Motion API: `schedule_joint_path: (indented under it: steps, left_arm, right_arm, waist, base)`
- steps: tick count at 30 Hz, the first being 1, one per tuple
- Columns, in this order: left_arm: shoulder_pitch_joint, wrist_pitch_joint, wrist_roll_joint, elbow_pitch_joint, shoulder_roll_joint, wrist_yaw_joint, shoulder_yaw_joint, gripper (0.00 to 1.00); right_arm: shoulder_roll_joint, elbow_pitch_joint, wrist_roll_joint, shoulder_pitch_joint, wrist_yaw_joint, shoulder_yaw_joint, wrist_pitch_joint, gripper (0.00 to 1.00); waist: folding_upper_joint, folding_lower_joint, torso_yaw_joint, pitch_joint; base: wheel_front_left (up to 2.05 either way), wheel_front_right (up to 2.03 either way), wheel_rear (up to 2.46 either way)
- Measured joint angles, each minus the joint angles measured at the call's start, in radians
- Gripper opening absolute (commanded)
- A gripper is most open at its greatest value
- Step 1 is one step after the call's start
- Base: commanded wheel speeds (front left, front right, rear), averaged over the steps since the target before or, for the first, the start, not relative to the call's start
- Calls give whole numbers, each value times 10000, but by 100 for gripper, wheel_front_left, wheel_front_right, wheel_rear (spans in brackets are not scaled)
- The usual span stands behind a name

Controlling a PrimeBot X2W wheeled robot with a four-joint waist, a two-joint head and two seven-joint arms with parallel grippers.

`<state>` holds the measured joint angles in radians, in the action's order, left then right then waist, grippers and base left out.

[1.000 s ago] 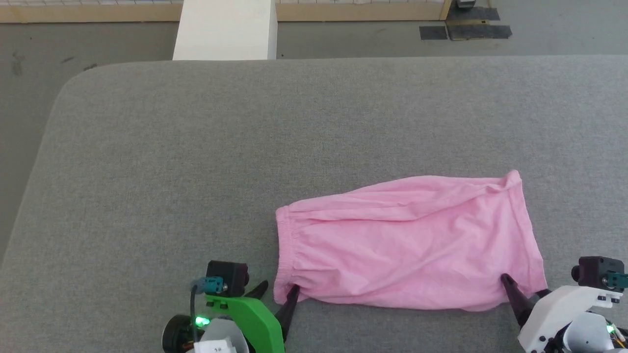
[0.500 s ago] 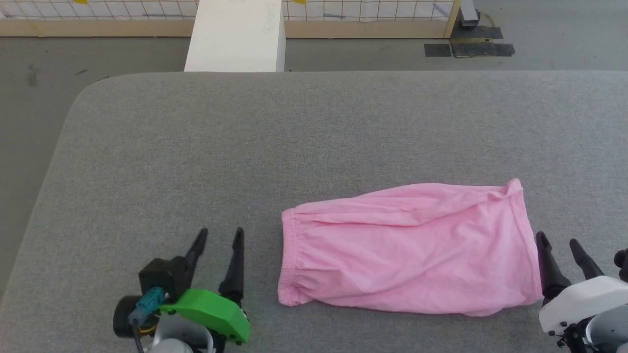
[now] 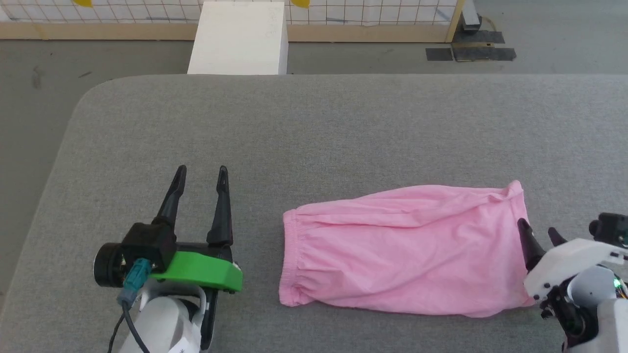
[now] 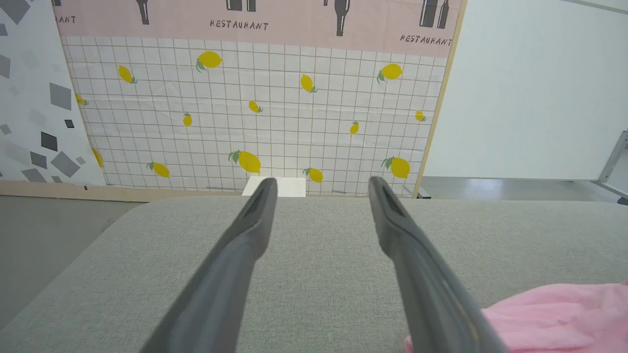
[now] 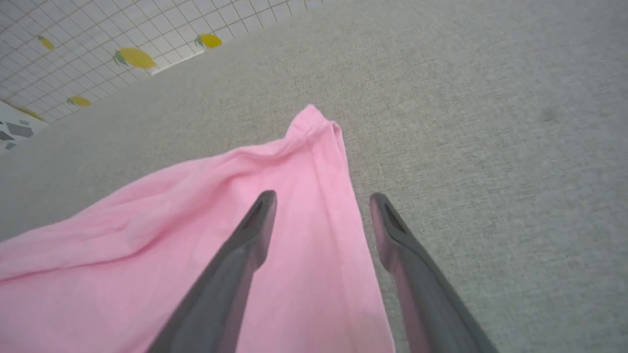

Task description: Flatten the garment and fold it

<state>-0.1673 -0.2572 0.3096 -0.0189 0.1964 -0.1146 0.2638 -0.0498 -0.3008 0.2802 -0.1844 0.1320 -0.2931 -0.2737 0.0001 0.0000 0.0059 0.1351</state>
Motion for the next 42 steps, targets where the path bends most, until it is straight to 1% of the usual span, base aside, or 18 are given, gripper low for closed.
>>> schedule_joint_path:
  steps: [2,6,9,12,13,14,15,16,17,21,25,28,32,35,36,40,42]
  left_arm:
    - [24,0,-328,-36,-199,228,-267,100]
    - [40,0,-717,-167,-608,619,-731,100]
    - [84,0,-988,-286,-807,844,-988,100]
    - [181,0,-1095,-357,-966,1030,-1212,100]
    - [217,0,-1110,-370,-1016,1081,-1273,100]
    - [240,0,-1122,-380,-1055,1143,-1321,100]
    - [250,0,-1160,-391,-1089,1185,-1377,100]
    - [250,0,-1193,-412,-1120,1239,-1442,100]
    - [252,0,-1231,-445,-1154,1285,-1505,100]
    - [255,0,-1430,-489,-1262,1440,-1659,100]
    - [267,0,-1501,-541,-1325,1569,-1789,100]
    - [277,0,-1501,-591,-1352,1628,-1848,100]
    - [279,0,-1503,-614,-1384,1680,-1868,100]
    - [280,0,-1503,-633,-1398,1755,-1871,100]
    - [282,0,-1503,-663,-1406,1764,-1875,100]
    - [318,0,-1503,-669,-1411,1841,-1918,100]
    - [348,0,-1501,-683,-1413,1850,-1921,100]
  right_arm:
    - [-2,-644,-13,-424,0,-207,-316,100]
    - [-6,-1919,-418,-1155,0,-570,-1210,100]
    - [-54,-2485,-715,-1517,0,-658,-1937,100]
    - [-199,-2704,-752,-1789,-2,-550,-2677,100]
    - [-232,-2729,-629,-1835,-2,-437,-2901,78]
    - [-282,-2729,-477,-1843,-2,-339,-3053,48]
    - [-326,-2698,-313,-1840,-4,-228,-3120,37]
    - [-326,-2637,-255,-1828,-4,-127,-3116,24]
    - [-297,-2564,-244,-1824,-4,-36,-3093,0]
    - [-92,-2314,-324,-1713,-2,-56,-2846,0]
    - [-17,-1879,-761,-1530,0,-460,-2629,0]
    - [-155,-1421,-1225,-1309,0,-890,-2474,0]
    - [-539,-750,-1979,-1054,0,-1559,-2362,0]
    - [-623,-226,-2270,-852,0,-1818,-2454,0]
    - [-619,487,-2510,-491,0,-1662,-2746,0]
    - [-464,1900,-1981,-43,0,-842,-3446,0]
    - [-430,2826,-1779,202,0,-205,-3887,0]
  waist:
    - [0,0,-21,21]
    - [0,0,-3,87]
    - [0,0,77,118]
    - [0,0,153,119]
    - [0,0,174,116]
    - [0,0,190,115]
    - [0,0,200,118]
    - [0,0,197,123]
    - [-1,0,188,126]
    - [0,1,153,118]
    - [0,1,136,87]
    - [0,0,159,58]
    - [0,0,205,29]
    - [0,1,232,21]
    - [0,0,255,-3]
    - [0,1,246,-36]
    - [0,1,236,-55]
  base:
    - [0,0,0]
    - [0,0,0]
    - [0,0,0]
    - [0,0,0]
    - [0,0,0]
    - [0,0,0]
    - [0,0,0]
    - [0,0,0]
    - [0,0,0]
    - [0,0,0]
    - [0,0,0]
    - [0,0,0]
    - [0,0,0]
    - [0,0,0]
    - [0,0,0]
    - [0,0,0]
    - [0,0,0]
